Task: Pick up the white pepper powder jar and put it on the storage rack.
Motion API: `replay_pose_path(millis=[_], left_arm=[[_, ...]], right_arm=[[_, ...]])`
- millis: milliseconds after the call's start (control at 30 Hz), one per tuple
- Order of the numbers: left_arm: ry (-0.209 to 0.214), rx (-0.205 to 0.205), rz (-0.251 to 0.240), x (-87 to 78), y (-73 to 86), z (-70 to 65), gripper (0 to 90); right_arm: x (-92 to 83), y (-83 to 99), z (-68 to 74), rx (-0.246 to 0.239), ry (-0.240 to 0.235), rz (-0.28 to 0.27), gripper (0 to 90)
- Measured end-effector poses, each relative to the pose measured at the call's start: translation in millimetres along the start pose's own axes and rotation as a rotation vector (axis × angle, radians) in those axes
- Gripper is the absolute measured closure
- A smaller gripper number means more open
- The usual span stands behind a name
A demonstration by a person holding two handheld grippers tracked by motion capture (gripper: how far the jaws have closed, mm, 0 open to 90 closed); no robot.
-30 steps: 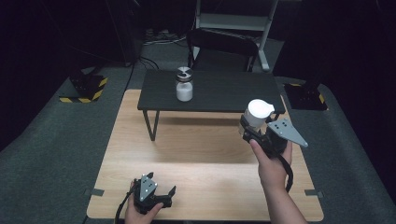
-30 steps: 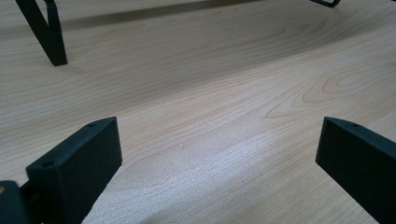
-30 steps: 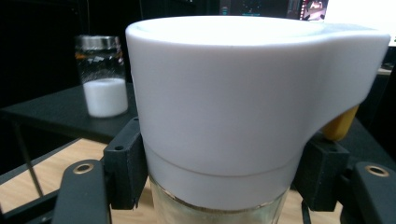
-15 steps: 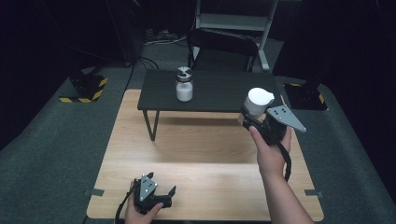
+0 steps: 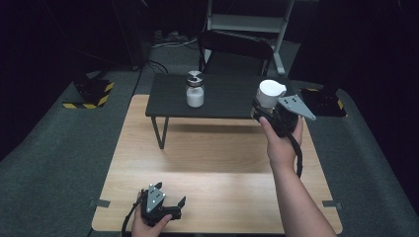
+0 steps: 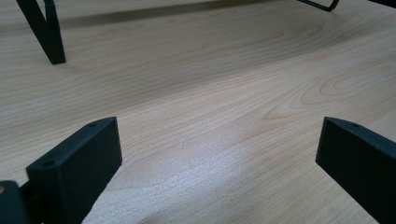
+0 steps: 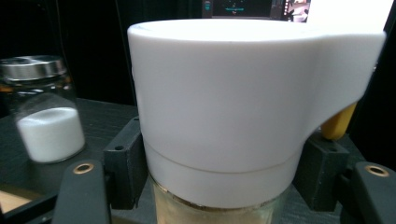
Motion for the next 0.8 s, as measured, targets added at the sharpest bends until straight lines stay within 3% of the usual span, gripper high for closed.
replay_pose_path(millis=[333,467,700,800], left_arm=[[0.002,0.006,-0.009,-1.9,0.7,1.3,0.8],[0.007,0.016,-0.007,-2.0,1.0,0.3,0.8],[0.015,0.019,-0.014,-3.1,1.5,1.1,0.8],[0.015,0.017,-0.012,-3.1,1.4,1.4,0.8]], right_arm=[[31.0,-6.6,-6.5,0.013,0.024,0.010,31.0],[46.2,-10.7,-6.3,-0.008,0.036,0.019,31.0],[57.1,-13.0,-4.1,-0.042,0.041,0.018,31.0],[60.9,-12.5,-6.5,-0.034,0.041,0.035,31.0]])
Point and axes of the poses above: each handheld gripper's, and its own axes: x roughly forward along the jaws, y roughly out of its underside, z roughly to its left, the point moved 6 cm from there along x, roughly forward along the jaws, and after that the axes turned 7 degrees about x, right-handed, at the moved point
